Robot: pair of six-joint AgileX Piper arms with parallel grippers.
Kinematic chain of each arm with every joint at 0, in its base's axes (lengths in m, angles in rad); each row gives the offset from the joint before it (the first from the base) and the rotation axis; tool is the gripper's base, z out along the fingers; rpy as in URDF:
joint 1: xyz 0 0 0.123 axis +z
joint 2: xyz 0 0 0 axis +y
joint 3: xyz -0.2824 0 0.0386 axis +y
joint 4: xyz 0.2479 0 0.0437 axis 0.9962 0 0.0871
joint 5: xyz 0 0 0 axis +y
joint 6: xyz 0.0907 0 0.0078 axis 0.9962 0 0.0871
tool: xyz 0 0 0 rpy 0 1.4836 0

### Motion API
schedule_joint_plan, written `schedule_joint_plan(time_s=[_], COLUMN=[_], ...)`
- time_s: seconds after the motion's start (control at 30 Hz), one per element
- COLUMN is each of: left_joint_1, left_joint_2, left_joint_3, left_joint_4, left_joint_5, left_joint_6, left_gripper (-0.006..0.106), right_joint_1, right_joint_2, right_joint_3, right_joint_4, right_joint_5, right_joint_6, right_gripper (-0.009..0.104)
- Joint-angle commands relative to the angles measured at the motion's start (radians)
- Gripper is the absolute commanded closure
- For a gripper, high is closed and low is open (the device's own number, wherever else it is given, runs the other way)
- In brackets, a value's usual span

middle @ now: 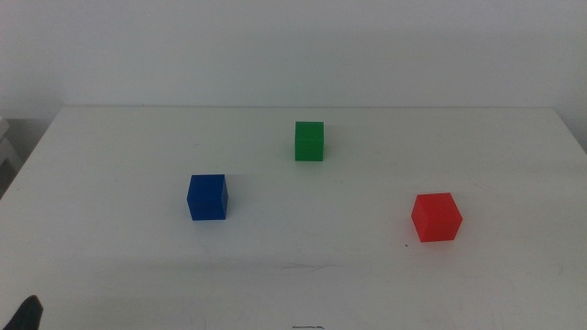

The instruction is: Stack red cubes first, then green, then blue cubes in a specific spot.

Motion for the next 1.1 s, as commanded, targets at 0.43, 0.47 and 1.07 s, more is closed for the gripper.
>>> schedule_joint_plan(time_s=[0.43, 0.47, 1.07], left_joint_1=[-0.001, -0.001, -0.001], left_joint_2=[-0.021, -0.021, -0.021], left_joint_3=[-0.003, -0.003, -0.003], left_joint_4=[-0.007, -0.007, -0.007], left_joint_5=[-0.079, -0.079, -0.079], left_joint_6=[-0.001, -0.001, -0.002], left_gripper=[0.007, 0.007, 0.007], right_joint_1=[0.18, 0.205, 0.351], right_joint_2=[0.523, 0.561, 1.18], right_joint_3=[-0.47, -0.489, -0.804], right_joint_4=[-0.009, -0.008, -0.069], right_joint_5=[0.308, 0.307, 0.302], right_joint_6=[0.036, 0.036, 0.191], right_gripper=[0.022, 0.022, 0.017])
